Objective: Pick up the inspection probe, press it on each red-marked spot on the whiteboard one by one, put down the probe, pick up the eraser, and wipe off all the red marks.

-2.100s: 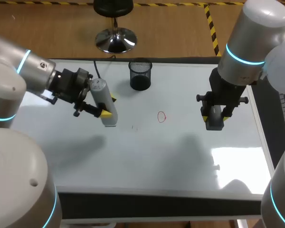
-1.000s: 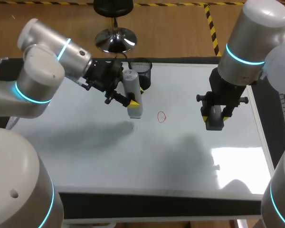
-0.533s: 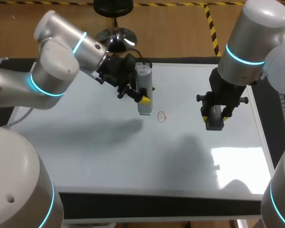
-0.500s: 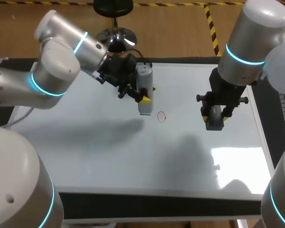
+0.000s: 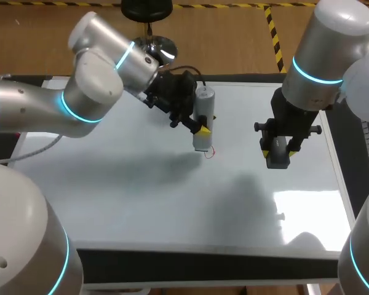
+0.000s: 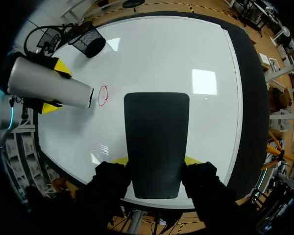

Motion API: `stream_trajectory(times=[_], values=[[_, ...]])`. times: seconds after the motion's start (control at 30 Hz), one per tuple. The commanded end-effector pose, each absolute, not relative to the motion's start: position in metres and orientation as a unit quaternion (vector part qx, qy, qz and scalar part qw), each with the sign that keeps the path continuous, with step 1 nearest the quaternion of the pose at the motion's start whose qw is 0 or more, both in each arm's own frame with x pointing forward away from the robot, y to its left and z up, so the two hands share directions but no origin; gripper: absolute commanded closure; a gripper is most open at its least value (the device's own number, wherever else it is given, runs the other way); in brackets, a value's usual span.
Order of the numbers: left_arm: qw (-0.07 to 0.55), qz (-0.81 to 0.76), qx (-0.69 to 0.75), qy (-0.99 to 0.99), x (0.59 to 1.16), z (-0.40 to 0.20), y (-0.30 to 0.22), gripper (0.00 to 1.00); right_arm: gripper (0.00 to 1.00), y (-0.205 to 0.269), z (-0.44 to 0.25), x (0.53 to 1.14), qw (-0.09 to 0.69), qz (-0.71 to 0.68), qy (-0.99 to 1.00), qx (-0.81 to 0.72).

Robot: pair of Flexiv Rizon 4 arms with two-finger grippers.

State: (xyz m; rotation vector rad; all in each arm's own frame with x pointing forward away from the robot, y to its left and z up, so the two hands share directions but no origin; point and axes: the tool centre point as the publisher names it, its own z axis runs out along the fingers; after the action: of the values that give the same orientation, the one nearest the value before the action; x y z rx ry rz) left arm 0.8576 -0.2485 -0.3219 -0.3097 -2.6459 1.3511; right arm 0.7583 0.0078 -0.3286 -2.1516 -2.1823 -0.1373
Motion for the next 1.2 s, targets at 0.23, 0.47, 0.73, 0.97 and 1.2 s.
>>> stream_trajectory(times=[0.23,0.47,0.73,0.97,1.2], values=[[0.084,0.454,-0.105,-0.881,0.863,-0.340,-0.265,1.00,1.00,0.007,-0.328,0.758,0.037,-0.046,-0.711,-0.700],[0.081,0.440,-0.098,-0.889,0.861,-0.347,-0.264,1.00,1.00,0.007,-0.328,0.758,0.037,-0.046,-0.711,-0.700],[0.075,0.435,-0.097,-0.892,0.856,-0.347,-0.261,1.00,1.00,0.007,-0.328,0.758,0.037,-0.046,-0.711,-0.700],[0.075,0.439,-0.095,-0.890,0.855,-0.353,-0.261,1.00,1.00,0.007,-0.328,0.758,0.037,-0.046,-0.711,-0.700],[0.075,0.443,-0.091,-0.889,0.852,-0.360,-0.260,1.00,1.00,0.007,-0.328,0.758,0.037,-0.046,-0.711,-0.700]])
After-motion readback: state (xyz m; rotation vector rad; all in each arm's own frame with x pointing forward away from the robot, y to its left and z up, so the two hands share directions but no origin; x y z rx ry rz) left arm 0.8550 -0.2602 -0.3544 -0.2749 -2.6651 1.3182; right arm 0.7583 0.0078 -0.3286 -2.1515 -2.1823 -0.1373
